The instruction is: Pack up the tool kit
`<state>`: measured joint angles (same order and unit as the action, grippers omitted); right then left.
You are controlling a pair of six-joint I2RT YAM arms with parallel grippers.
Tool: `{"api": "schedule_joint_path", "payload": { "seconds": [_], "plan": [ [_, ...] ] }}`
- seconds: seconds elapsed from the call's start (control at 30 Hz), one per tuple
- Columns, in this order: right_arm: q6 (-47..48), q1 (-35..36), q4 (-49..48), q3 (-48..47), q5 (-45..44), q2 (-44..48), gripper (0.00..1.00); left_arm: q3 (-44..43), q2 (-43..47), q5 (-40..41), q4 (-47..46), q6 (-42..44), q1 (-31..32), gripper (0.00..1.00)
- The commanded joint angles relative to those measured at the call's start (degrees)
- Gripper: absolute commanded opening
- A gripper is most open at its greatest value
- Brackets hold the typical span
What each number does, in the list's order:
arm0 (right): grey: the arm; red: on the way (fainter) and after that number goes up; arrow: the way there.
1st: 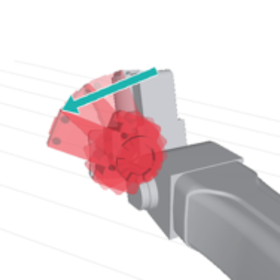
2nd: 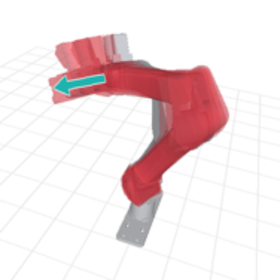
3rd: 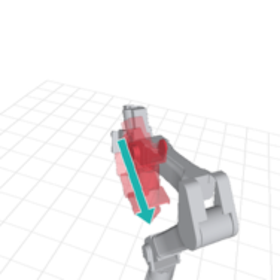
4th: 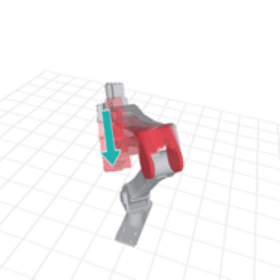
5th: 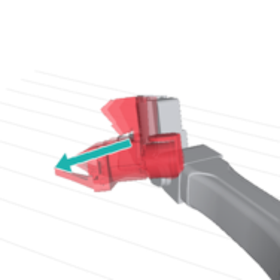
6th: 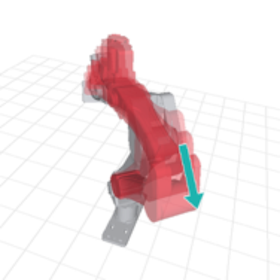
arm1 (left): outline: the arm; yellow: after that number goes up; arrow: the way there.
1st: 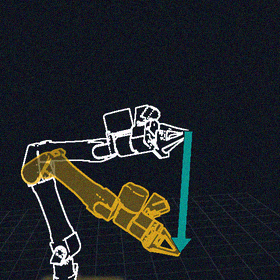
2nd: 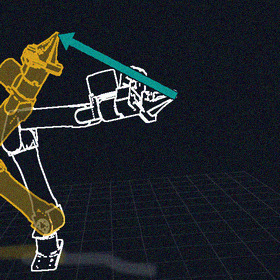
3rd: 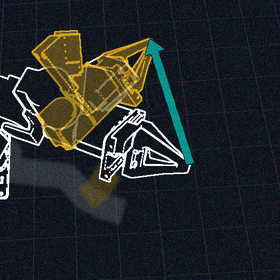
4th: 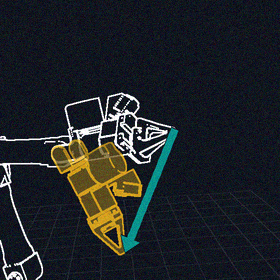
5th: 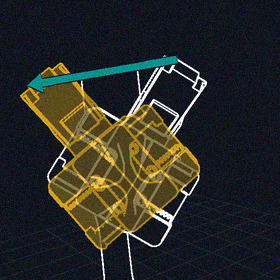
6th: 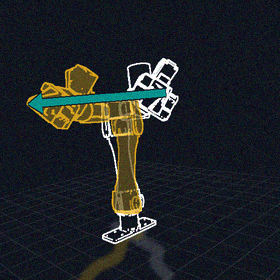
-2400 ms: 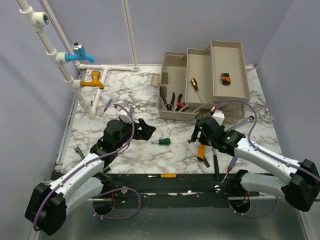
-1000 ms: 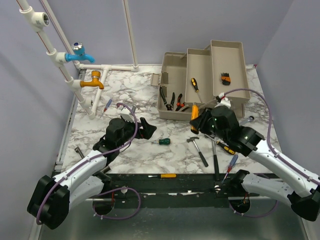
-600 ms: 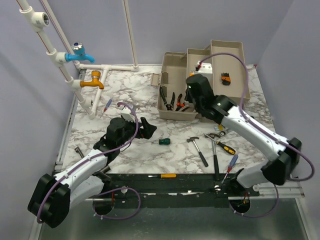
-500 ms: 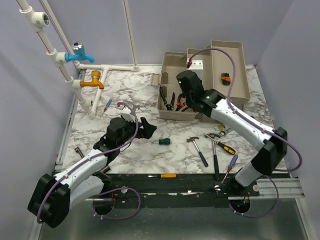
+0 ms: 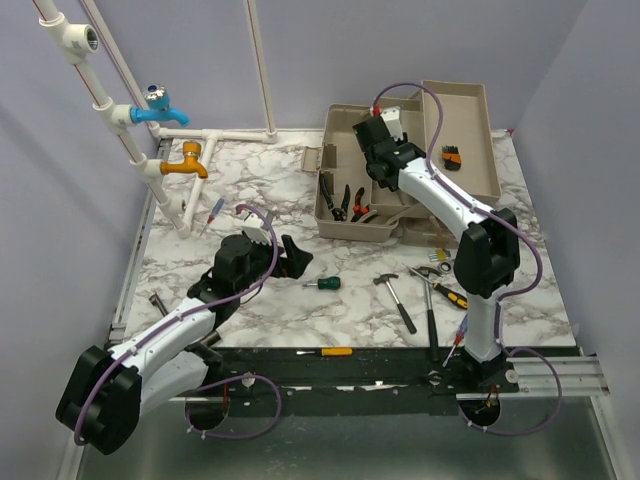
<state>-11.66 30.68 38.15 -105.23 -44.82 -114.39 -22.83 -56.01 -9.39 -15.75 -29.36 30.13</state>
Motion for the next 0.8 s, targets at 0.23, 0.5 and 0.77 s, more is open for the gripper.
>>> {"api": "schedule_joint_path", "payload": {
  "seconds": [0.23, 0.5, 0.77],
  "plan": [
    [0.2, 1.0, 2.0, -1.6, 5.8, 3.2, 0.75, -2.0, -0.1, 3.2, 0.6, 1.8, 0.1, 0.93],
    [-2.4, 1.0, -6.7, 13.0, 20.1, 19.4, 0.75, -1.9, -1.5, 3.5, -1.3, 1.8, 0.1, 0.93],
    [-7.7, 1.1, -18.8, 38.1, 42.6, 40.8, 0.78, -3.4, -3.2, 3.7, -0.5, 2.0, 0.1, 0.93]
  ]
}}
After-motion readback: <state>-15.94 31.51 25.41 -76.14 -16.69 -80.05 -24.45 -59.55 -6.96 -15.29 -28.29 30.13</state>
